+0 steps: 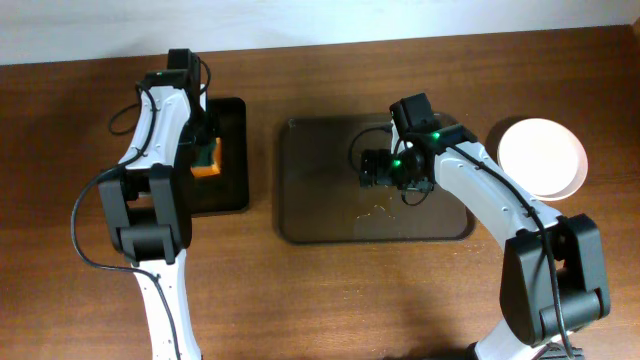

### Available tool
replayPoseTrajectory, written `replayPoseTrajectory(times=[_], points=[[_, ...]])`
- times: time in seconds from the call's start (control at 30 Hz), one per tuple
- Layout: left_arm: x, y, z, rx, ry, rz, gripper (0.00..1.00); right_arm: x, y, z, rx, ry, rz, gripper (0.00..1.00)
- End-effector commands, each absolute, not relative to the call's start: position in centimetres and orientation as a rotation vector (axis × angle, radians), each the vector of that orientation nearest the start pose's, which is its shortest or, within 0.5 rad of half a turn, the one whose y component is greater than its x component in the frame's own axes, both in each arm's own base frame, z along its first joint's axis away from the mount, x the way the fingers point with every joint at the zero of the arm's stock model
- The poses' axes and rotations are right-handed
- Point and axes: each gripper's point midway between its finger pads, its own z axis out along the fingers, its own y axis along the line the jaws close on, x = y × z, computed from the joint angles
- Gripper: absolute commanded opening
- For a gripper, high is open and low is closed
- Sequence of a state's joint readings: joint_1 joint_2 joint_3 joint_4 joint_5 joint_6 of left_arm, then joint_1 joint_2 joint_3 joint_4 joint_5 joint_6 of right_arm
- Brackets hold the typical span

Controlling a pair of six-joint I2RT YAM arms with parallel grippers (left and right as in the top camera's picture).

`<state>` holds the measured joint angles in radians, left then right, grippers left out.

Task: Clean dirty plates on tray and stack at the side
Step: 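Place the sponge into the small black tray with the left gripper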

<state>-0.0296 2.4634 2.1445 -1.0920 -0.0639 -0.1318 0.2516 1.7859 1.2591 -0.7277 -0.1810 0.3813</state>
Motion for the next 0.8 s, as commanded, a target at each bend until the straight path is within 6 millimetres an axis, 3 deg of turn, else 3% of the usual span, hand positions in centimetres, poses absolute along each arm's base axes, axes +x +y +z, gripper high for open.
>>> replayPoseTrajectory(times=[0.0,0.07,0.1,0.23,0.37,0.43,0.5,0.6,0.67,0.7,0.73,0.77], points=[[51.7,-0.2,4.6,-0.183,2.963,0.074,0.00,37.3,12.7,7.0,0.131,2.861,0.373,0.98],[50.3,-0.2,7.4,-0.183,2.987,0.078,0.00,37.3,12.7,7.0,0.131,2.861,0.373,0.98],[49.3,-0.2,7.3,-0.185,3.026,0.084,0.01,37.3,12.7,7.0,0.131,2.860,0.373,0.98],[47.2,-0.4,3.6,-0.238,3.121,0.098,0.00,37.3,12.7,7.0,0.131,2.861,0.373,0.98],[46.7,-0.7,0.2,-0.260,3.126,0.065,0.00,37.3,12.7,7.0,0.131,2.861,0.373,0.98],[46.9,-0.7,0.6,-0.260,3.121,0.064,0.00,37.3,12.7,7.0,0.131,2.861,0.373,0.98],[47.6,-0.7,4.0,-0.259,3.091,0.058,0.00,37.3,12.7,7.0,0.131,2.862,0.373,0.98],[47.2,-1.0,13.6,-0.245,3.014,0.041,0.00,36.5,12.6,7.0,0.137,2.892,0.369,0.98],[45.8,-1.3,17.8,-0.233,2.985,0.035,0.13,36.4,12.5,8.3,0.132,2.866,0.377,0.98],[45.1,-1.4,18.6,-0.231,2.992,0.030,0.20,36.2,12.5,10.0,0.127,2.831,0.388,0.98],[44.8,-1.9,18.8,-0.228,3.000,-0.015,1.00,35.8,12.4,11.4,0.121,2.805,0.396,0.98],[44.7,-3.2,18.8,-0.163,3.010,-0.125,1.00,35.2,12.2,13.2,0.117,2.773,0.406,0.98]])
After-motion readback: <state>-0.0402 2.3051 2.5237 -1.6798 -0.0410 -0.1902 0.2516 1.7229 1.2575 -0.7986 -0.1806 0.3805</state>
